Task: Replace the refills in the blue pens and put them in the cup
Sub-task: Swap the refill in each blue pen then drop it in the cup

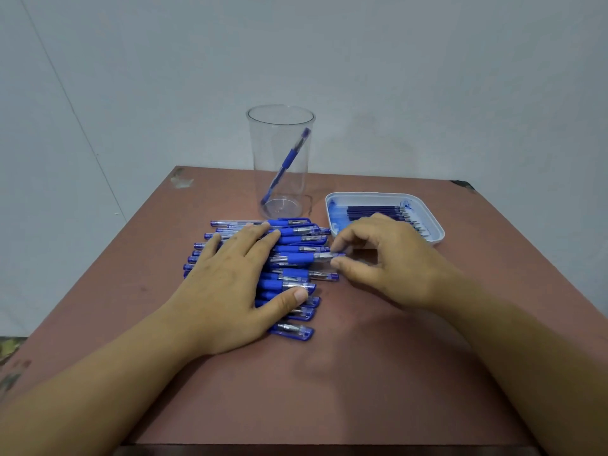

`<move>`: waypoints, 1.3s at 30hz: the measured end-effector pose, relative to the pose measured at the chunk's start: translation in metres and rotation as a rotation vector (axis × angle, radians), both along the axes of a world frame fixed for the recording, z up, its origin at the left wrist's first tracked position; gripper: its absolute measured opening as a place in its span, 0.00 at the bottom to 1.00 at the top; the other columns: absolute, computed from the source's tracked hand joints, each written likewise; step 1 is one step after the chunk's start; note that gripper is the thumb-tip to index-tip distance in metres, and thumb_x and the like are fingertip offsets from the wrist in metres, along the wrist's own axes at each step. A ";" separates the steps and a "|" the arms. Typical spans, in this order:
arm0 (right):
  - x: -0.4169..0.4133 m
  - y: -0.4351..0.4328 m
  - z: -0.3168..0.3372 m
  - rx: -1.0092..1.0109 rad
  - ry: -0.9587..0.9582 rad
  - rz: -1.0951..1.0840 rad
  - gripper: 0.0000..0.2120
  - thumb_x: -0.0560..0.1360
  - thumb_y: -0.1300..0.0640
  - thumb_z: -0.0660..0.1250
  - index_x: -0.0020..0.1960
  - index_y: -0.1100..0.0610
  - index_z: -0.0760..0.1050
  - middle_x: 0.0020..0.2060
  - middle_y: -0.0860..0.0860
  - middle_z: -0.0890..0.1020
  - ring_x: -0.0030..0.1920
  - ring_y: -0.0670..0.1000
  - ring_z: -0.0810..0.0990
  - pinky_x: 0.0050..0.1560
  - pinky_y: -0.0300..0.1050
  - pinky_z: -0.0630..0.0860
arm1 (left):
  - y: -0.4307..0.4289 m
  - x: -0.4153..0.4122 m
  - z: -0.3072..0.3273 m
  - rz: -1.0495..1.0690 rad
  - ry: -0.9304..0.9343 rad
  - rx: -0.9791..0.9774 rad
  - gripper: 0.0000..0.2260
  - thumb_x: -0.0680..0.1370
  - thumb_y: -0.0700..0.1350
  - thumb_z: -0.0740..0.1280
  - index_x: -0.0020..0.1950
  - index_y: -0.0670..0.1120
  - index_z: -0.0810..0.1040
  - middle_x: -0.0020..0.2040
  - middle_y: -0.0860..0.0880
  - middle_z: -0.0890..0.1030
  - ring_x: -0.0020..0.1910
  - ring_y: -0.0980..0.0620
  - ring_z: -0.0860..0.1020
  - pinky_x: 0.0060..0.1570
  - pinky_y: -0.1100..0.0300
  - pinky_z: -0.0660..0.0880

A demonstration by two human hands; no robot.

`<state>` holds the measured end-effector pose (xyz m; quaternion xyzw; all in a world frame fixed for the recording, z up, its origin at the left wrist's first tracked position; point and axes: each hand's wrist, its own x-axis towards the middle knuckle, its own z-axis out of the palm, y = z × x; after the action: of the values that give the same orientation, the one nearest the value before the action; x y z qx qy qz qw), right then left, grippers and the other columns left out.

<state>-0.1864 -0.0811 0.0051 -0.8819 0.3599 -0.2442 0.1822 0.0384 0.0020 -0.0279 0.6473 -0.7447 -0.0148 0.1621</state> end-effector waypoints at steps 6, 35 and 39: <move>-0.025 -0.009 0.012 0.075 -0.121 -0.066 0.06 0.72 0.52 0.72 0.43 0.42 0.77 0.40 0.37 0.80 0.44 0.40 0.78 0.44 0.27 0.70 | -0.006 -0.003 0.016 -0.111 0.011 -0.194 0.35 0.76 0.71 0.52 0.76 0.53 0.64 0.76 0.55 0.64 0.76 0.57 0.58 0.75 0.45 0.50; -0.020 -0.008 0.001 0.072 -0.281 0.058 0.05 0.73 0.58 0.72 0.42 0.49 0.79 0.40 0.40 0.83 0.38 0.40 0.81 0.40 0.28 0.72 | -0.037 -0.027 0.032 -0.377 0.429 -0.078 0.11 0.78 0.44 0.67 0.58 0.53 0.82 0.36 0.66 0.80 0.34 0.67 0.78 0.36 0.76 0.69; -0.020 -0.006 0.003 0.004 -0.248 0.062 0.05 0.72 0.54 0.69 0.41 0.44 0.77 0.42 0.40 0.83 0.41 0.41 0.81 0.41 0.28 0.72 | -0.037 -0.025 0.031 -0.367 0.449 -0.030 0.12 0.79 0.46 0.66 0.60 0.57 0.80 0.42 0.58 0.84 0.42 0.57 0.82 0.41 0.66 0.76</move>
<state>-0.2061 -0.0873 0.0079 -0.8553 0.3076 -0.3448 0.2344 0.0134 -0.0348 0.0034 0.4798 -0.7950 -0.1756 0.3270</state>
